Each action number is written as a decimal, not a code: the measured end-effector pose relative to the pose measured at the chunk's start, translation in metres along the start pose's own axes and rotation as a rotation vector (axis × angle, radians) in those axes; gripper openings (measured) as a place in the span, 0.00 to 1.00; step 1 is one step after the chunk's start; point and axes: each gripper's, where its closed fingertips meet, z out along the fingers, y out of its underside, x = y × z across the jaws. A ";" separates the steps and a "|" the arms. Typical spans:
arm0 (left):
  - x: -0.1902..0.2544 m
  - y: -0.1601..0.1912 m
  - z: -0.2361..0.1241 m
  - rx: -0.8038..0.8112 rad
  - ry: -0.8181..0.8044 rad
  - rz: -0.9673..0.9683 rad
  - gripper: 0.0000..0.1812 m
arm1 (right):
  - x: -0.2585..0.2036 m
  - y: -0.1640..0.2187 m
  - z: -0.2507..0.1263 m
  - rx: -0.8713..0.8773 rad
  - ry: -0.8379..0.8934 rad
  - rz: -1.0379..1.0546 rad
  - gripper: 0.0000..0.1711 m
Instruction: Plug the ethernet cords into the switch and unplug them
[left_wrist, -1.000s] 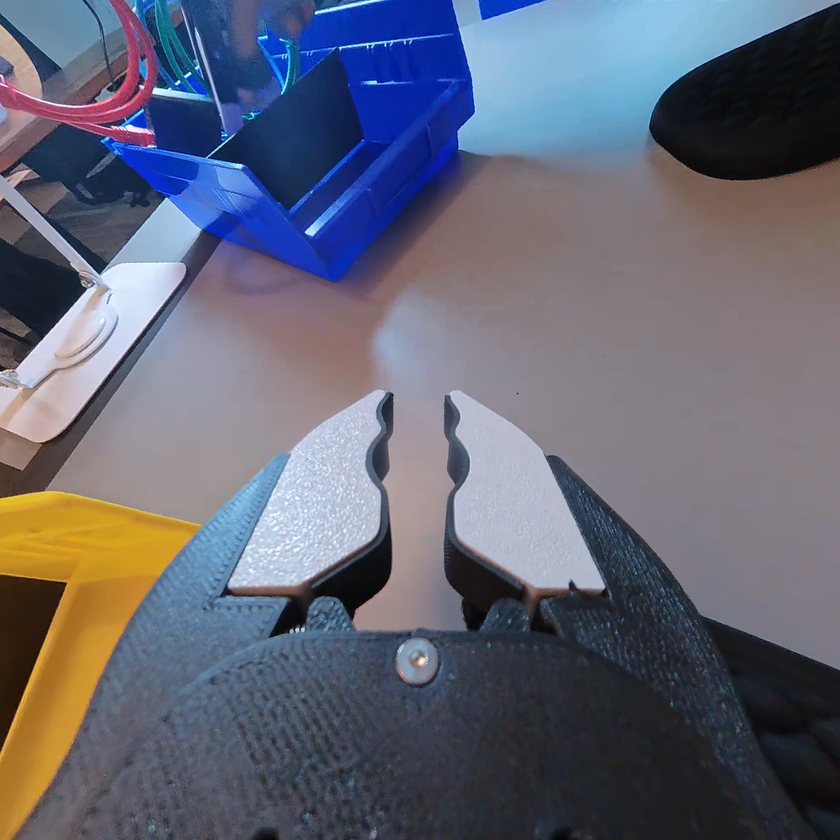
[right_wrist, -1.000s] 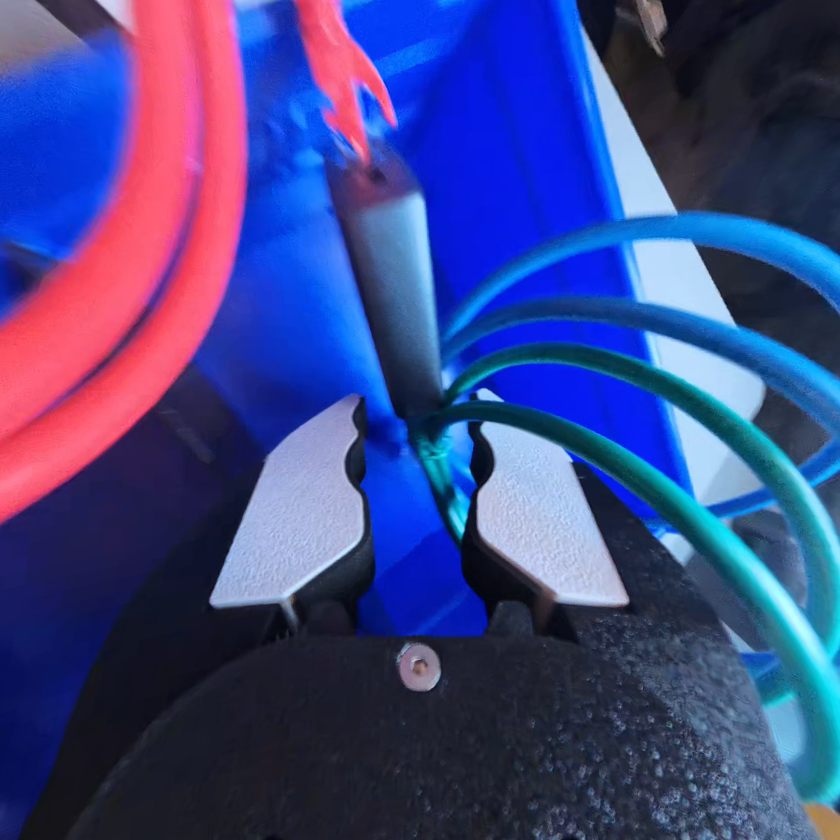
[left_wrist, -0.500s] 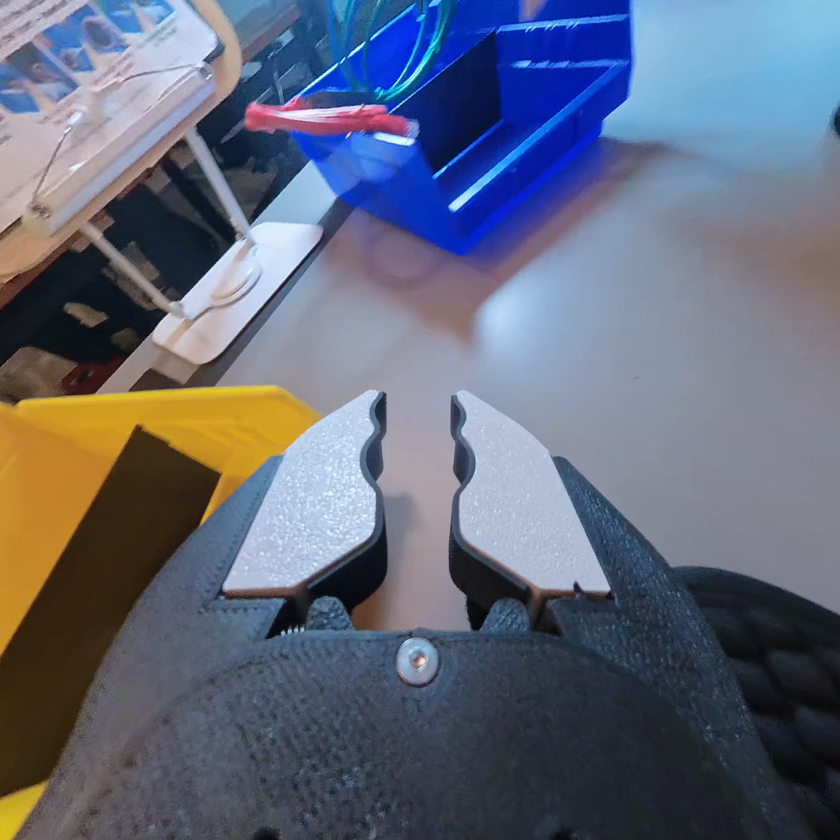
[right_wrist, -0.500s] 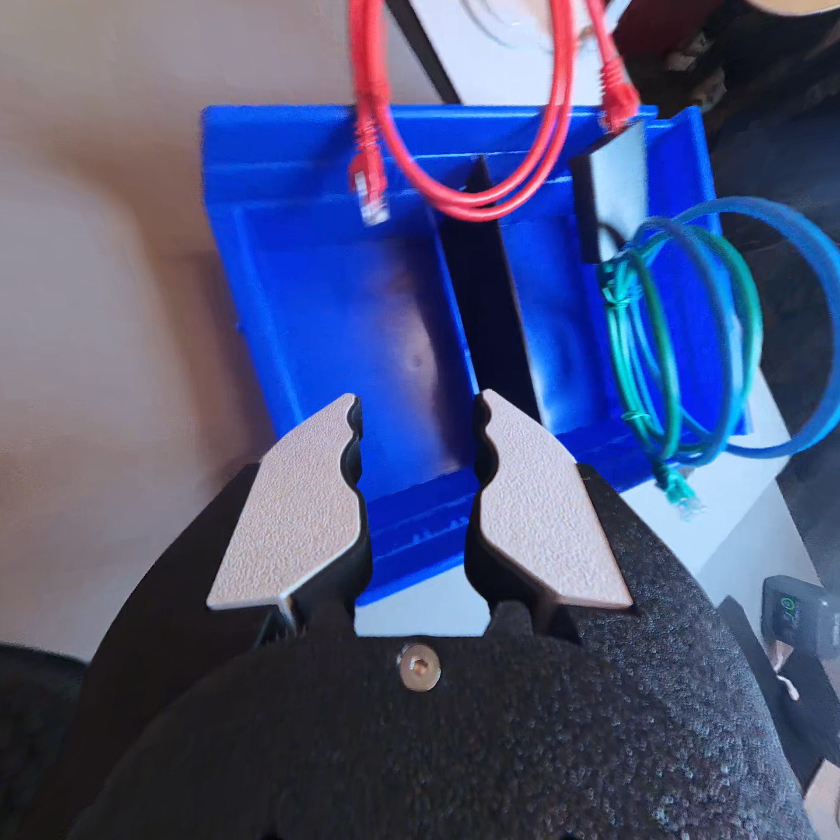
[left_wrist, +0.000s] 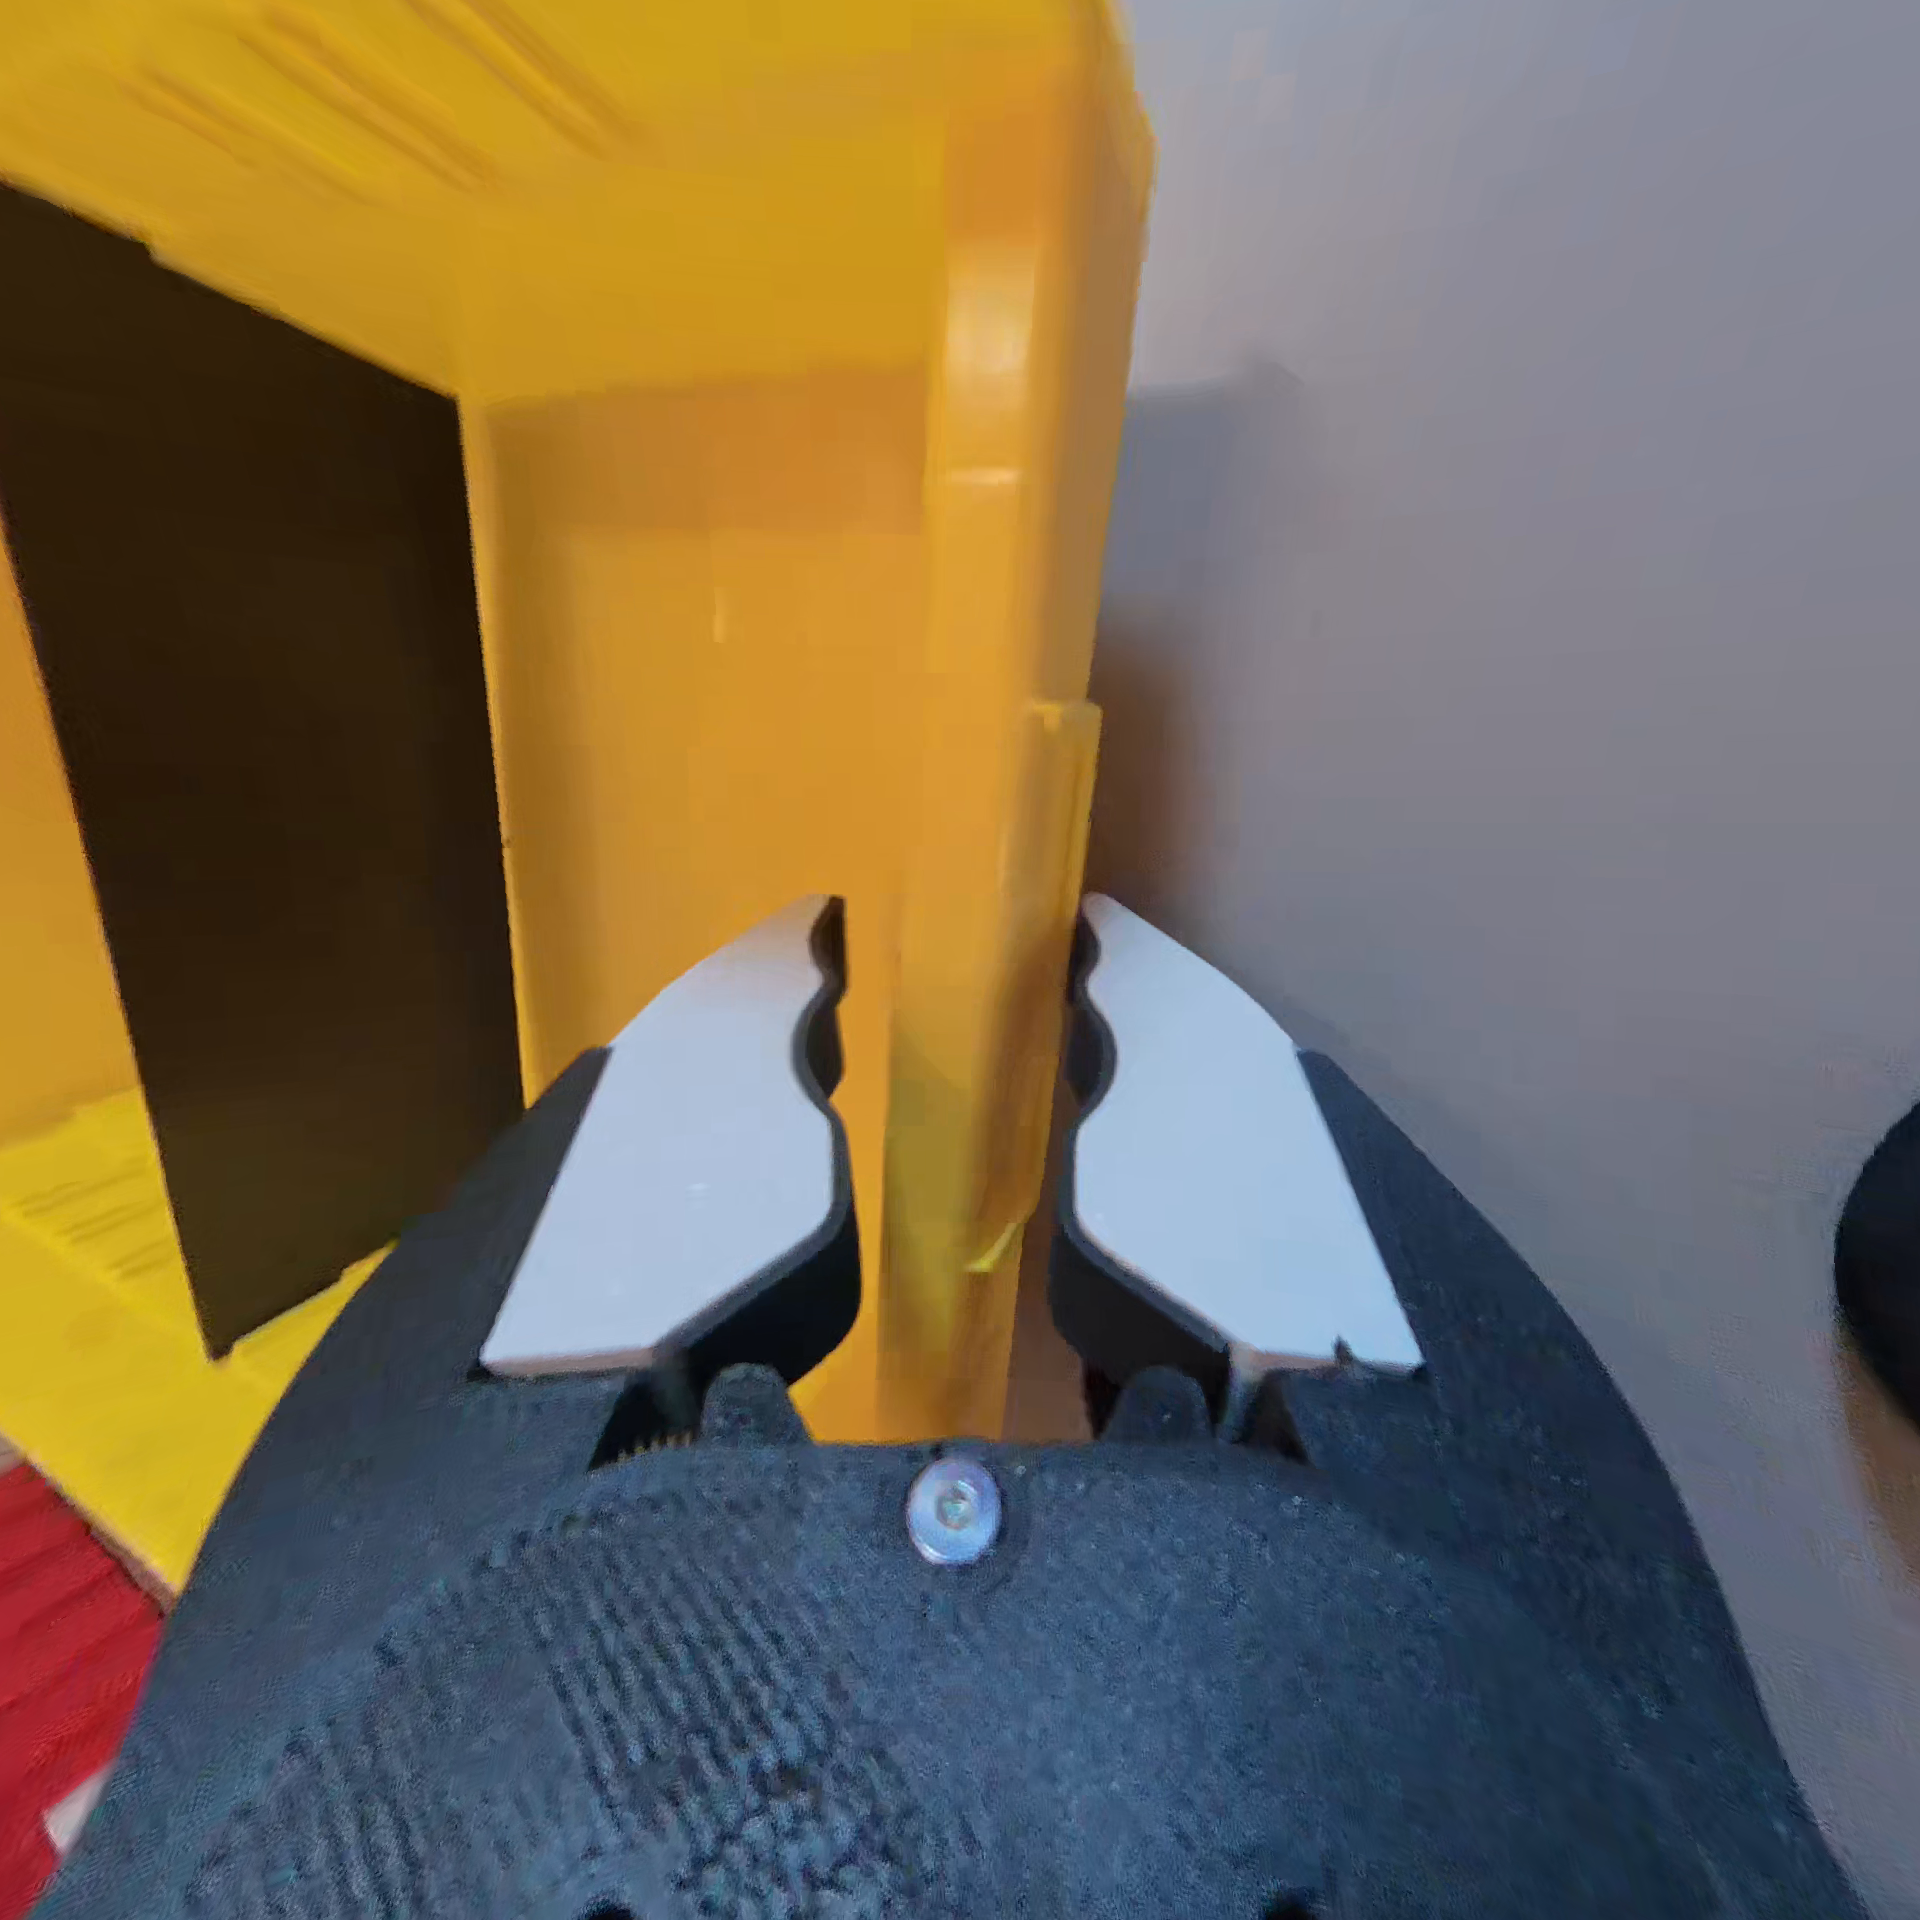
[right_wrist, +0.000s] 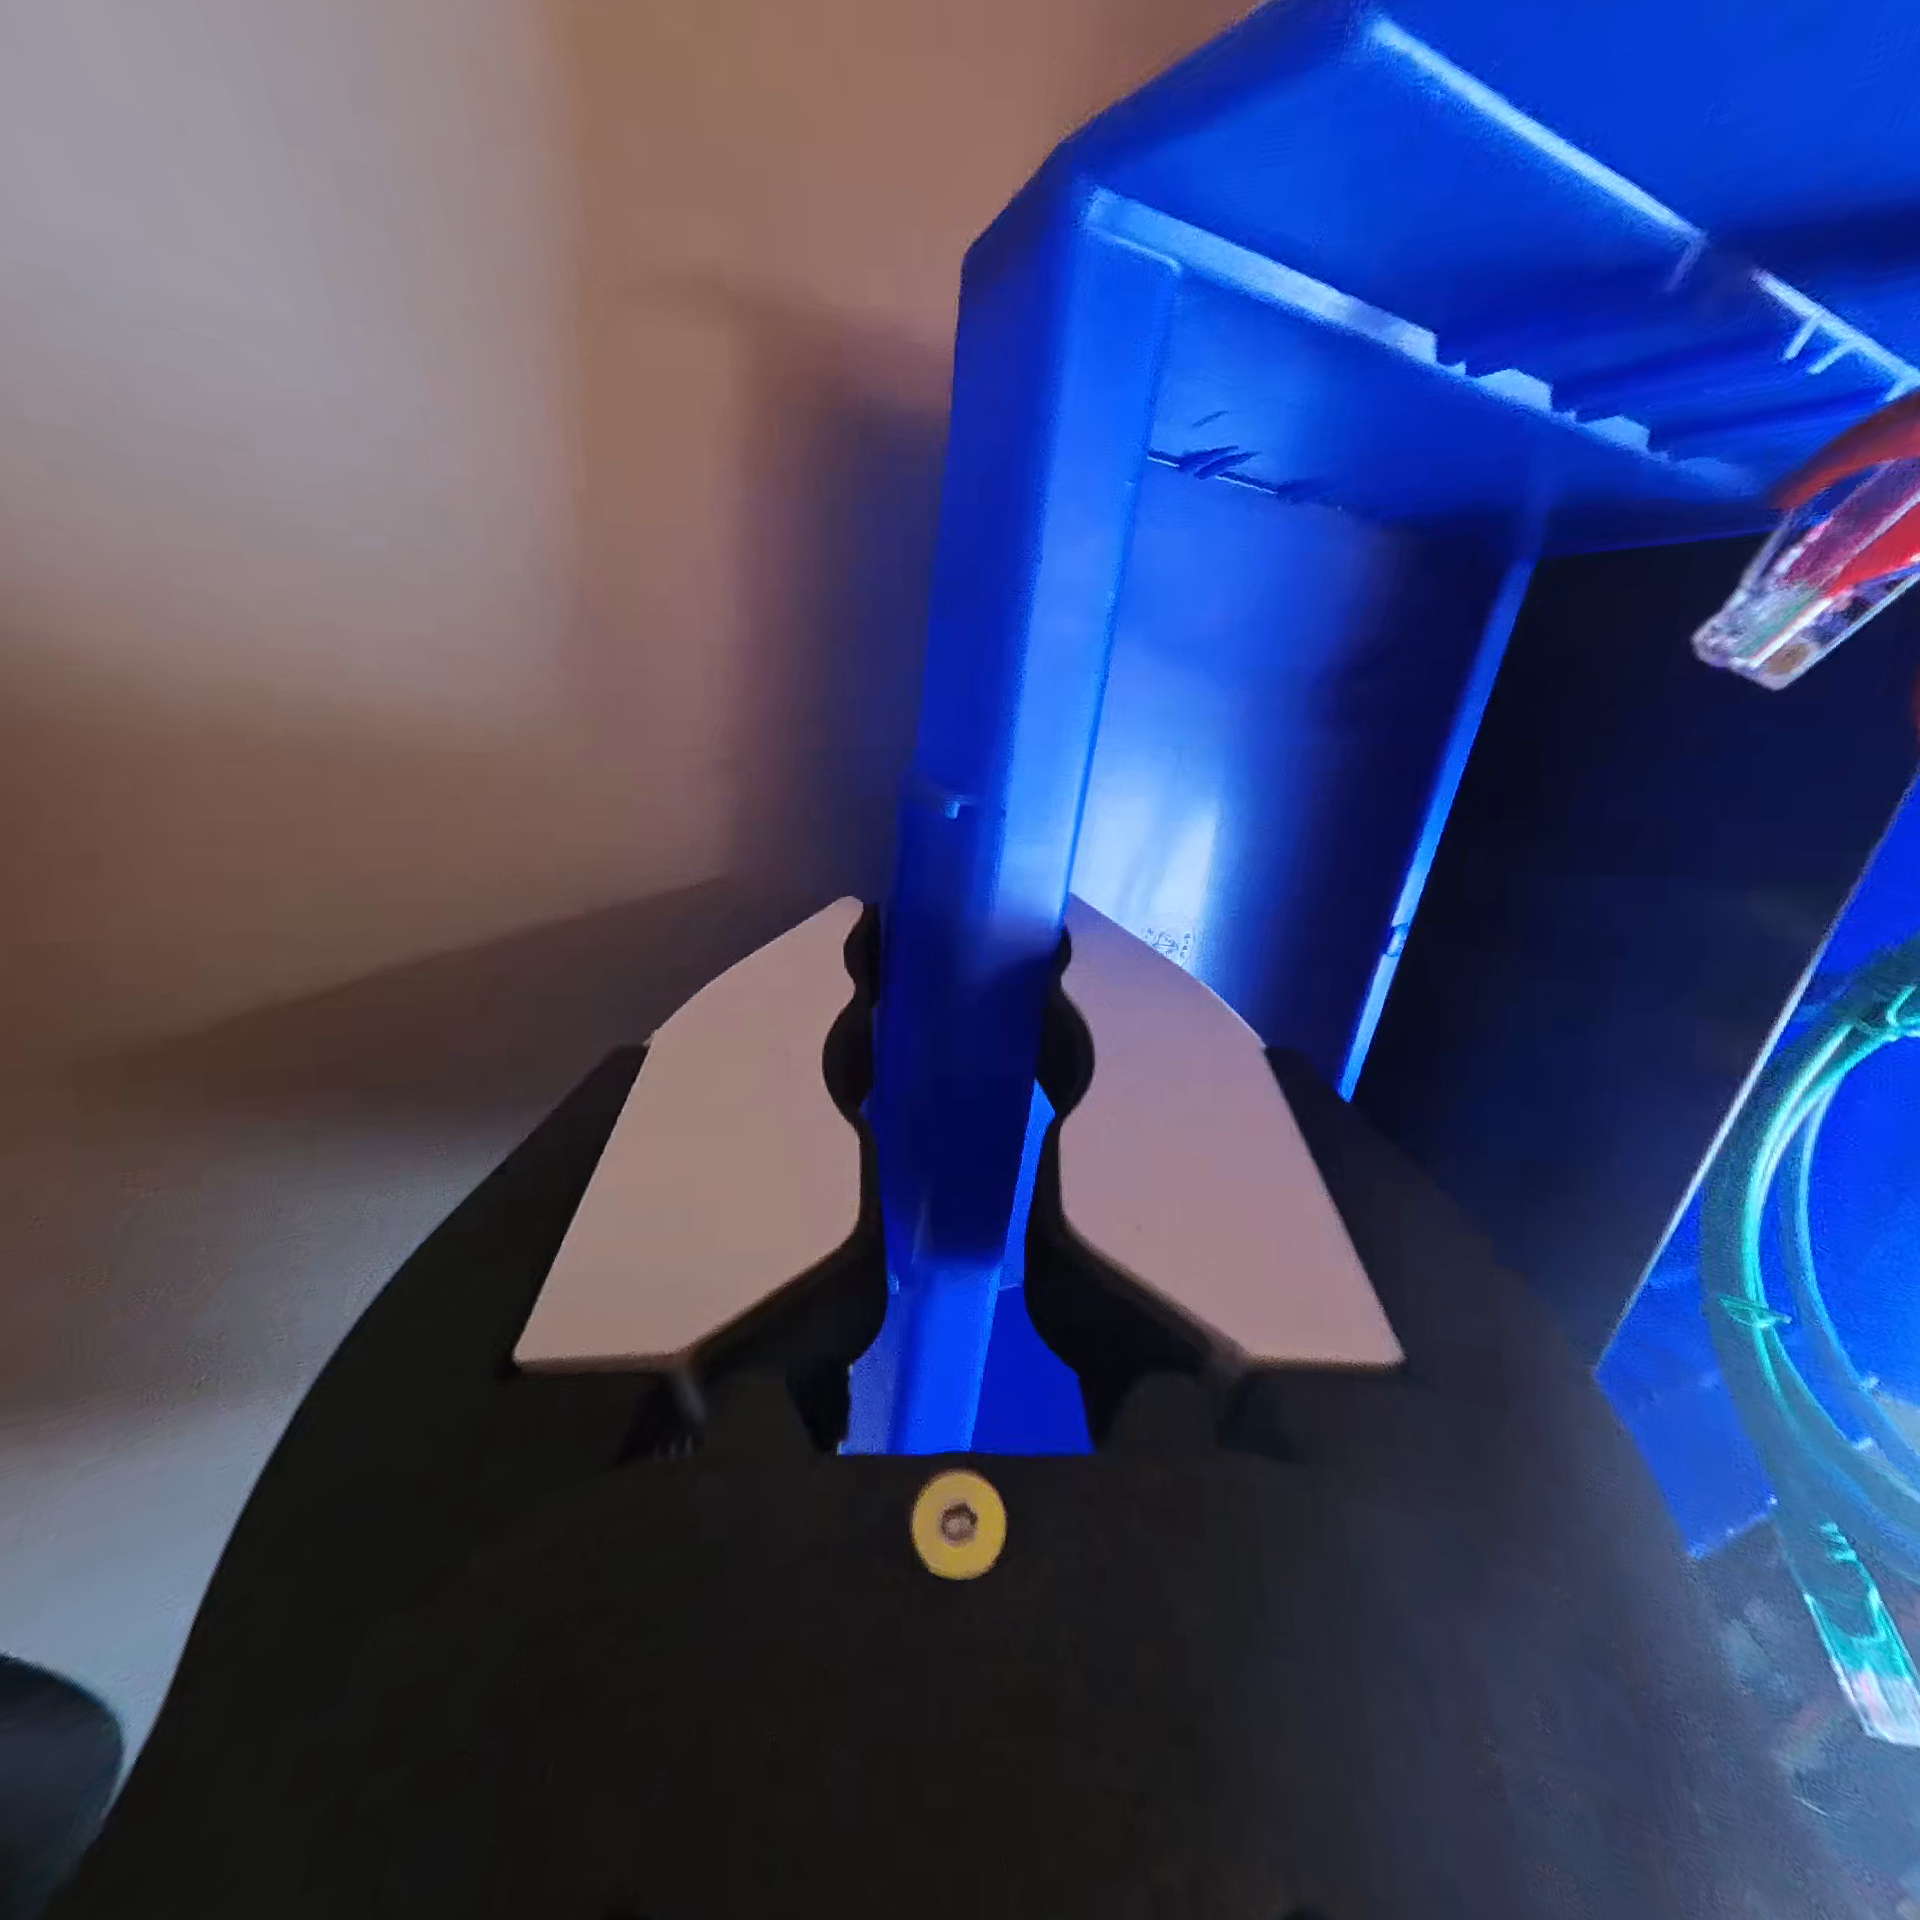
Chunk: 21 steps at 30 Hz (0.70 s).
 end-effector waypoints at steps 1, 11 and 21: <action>0.003 -0.001 0.001 0.018 0.004 0.044 0.17 | -0.005 0.001 -0.002 0.008 0.000 -0.007 0.16; 0.054 -0.049 -0.010 0.138 -0.035 0.287 0.16 | -0.105 0.003 -0.048 0.154 0.115 -0.261 0.17; 0.114 -0.156 -0.087 0.710 0.042 0.023 0.19 | -0.107 0.000 -0.163 0.698 0.214 0.339 0.18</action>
